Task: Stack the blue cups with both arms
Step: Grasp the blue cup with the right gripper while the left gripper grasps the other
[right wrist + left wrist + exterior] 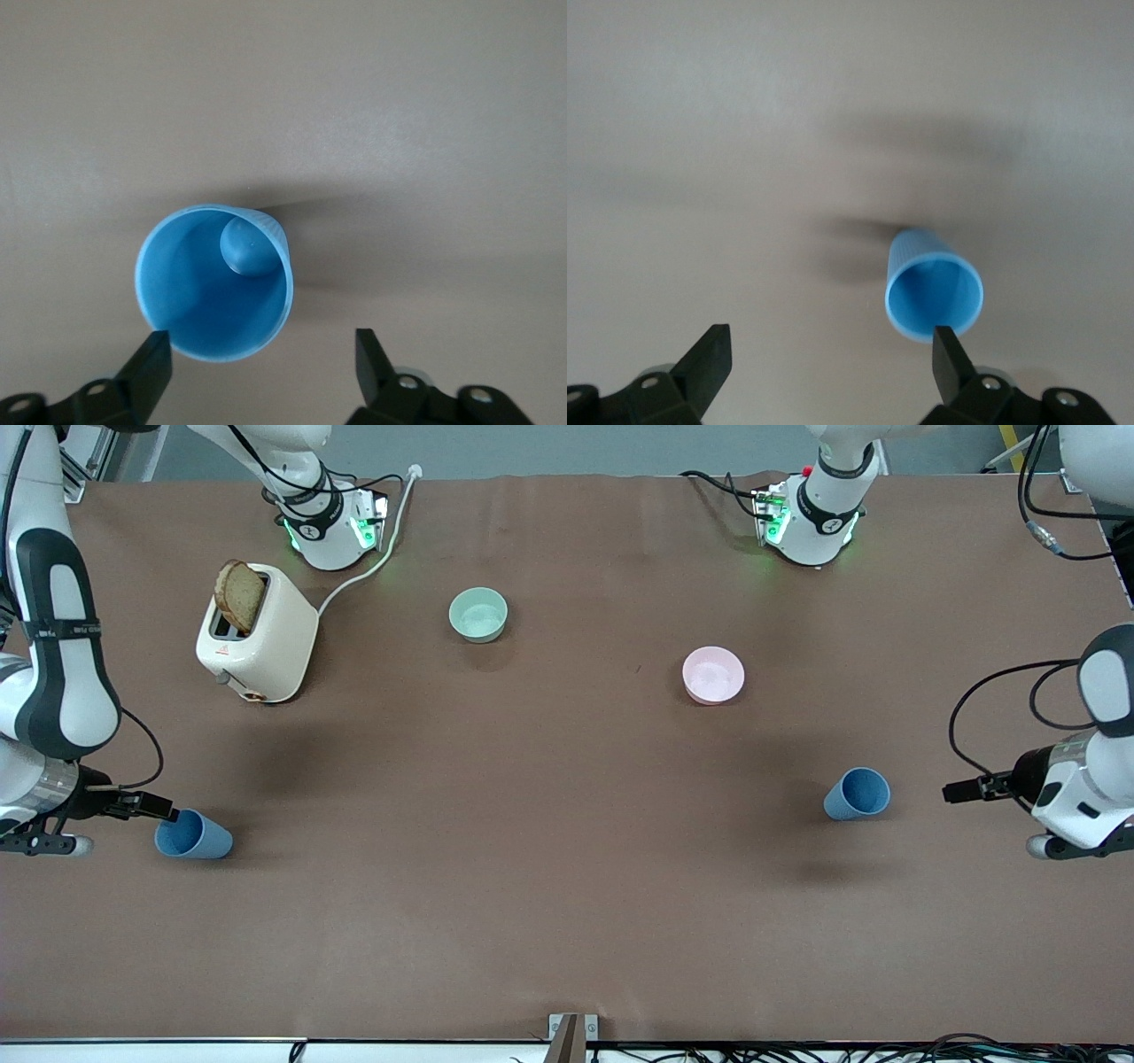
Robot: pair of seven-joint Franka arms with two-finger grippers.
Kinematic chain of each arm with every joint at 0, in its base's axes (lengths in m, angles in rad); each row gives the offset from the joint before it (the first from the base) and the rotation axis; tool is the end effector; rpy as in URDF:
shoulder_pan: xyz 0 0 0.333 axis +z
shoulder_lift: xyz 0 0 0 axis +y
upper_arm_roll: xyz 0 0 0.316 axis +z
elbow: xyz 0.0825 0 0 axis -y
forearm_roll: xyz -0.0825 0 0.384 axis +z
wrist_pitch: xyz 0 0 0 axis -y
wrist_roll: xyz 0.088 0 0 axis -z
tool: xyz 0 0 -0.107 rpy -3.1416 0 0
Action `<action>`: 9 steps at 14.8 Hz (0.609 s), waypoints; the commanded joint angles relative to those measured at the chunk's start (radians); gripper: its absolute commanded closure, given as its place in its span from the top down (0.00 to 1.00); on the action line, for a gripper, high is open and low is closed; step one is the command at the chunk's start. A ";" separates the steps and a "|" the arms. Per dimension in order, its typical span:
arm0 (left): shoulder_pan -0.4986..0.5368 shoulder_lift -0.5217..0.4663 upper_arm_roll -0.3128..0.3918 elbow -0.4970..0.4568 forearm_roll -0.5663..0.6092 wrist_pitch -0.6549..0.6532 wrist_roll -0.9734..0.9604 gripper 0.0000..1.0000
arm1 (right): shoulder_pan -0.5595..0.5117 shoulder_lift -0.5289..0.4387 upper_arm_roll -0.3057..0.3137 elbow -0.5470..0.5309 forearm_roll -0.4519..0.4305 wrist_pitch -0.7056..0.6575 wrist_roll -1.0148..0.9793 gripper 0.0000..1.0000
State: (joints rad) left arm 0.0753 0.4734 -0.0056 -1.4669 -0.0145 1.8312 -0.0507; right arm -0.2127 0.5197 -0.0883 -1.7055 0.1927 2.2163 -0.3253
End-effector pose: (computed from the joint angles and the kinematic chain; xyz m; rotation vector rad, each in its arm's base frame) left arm 0.6796 0.0469 0.3990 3.1134 0.1954 -0.1701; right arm 0.6443 -0.1872 0.2916 -3.0329 0.1225 -0.0437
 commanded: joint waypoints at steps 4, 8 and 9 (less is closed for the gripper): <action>-0.012 0.060 -0.022 -0.027 0.007 0.040 0.009 1.00 | -0.031 0.049 0.016 0.015 0.039 0.057 -0.061 0.78; -0.003 0.056 -0.045 -0.137 0.007 0.118 0.009 1.00 | -0.033 0.088 0.016 0.056 0.040 0.065 -0.061 0.55; -0.002 0.048 -0.048 -0.185 0.007 0.173 0.011 1.00 | -0.033 0.098 0.016 0.070 0.040 0.065 -0.060 0.46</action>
State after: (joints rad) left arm 0.0635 0.5515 -0.0395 -1.5583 -0.0145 1.9209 -0.0507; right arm -0.2253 0.5809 -0.0881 -1.6827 0.2130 2.2791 -0.3643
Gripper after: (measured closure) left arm 0.000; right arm 0.366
